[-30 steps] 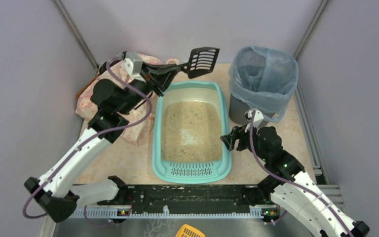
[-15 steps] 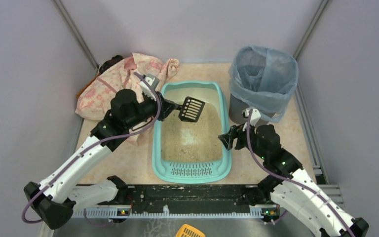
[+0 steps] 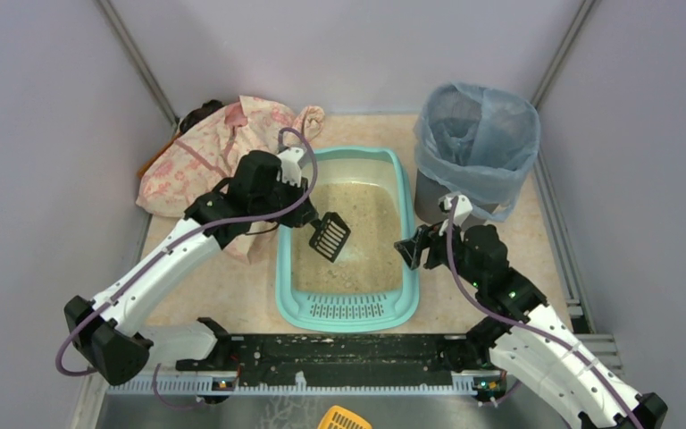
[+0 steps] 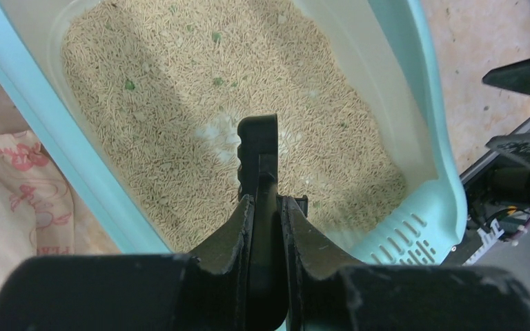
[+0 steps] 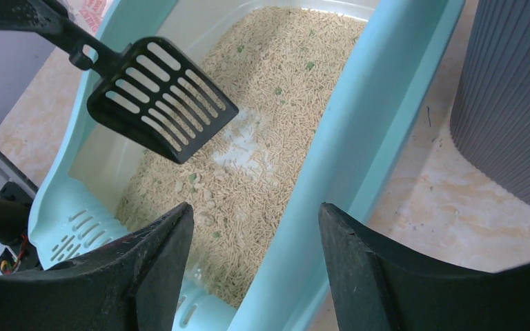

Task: Clean the litter box

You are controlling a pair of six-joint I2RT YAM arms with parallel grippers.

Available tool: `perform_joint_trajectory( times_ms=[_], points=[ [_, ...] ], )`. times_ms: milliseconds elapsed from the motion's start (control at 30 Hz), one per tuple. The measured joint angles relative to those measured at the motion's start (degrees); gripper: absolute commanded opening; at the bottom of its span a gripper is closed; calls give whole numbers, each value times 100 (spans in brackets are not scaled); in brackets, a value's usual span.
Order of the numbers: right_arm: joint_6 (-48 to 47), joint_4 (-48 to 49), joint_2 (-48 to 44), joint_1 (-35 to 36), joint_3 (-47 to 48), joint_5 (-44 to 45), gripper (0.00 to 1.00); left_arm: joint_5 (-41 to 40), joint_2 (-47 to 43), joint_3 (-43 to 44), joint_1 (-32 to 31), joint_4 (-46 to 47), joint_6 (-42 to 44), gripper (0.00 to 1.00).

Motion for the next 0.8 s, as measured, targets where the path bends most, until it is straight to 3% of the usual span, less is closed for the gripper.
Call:
perform_joint_trajectory(
  times_ms=[467, 800],
  points=[
    [-17, 192, 26, 0, -81, -2, 67, 103, 822, 120, 2, -629, 977, 0],
    [-17, 199, 31, 0, -81, 2, 67, 883, 1067, 87, 4, -667, 1001, 0]
  ],
)
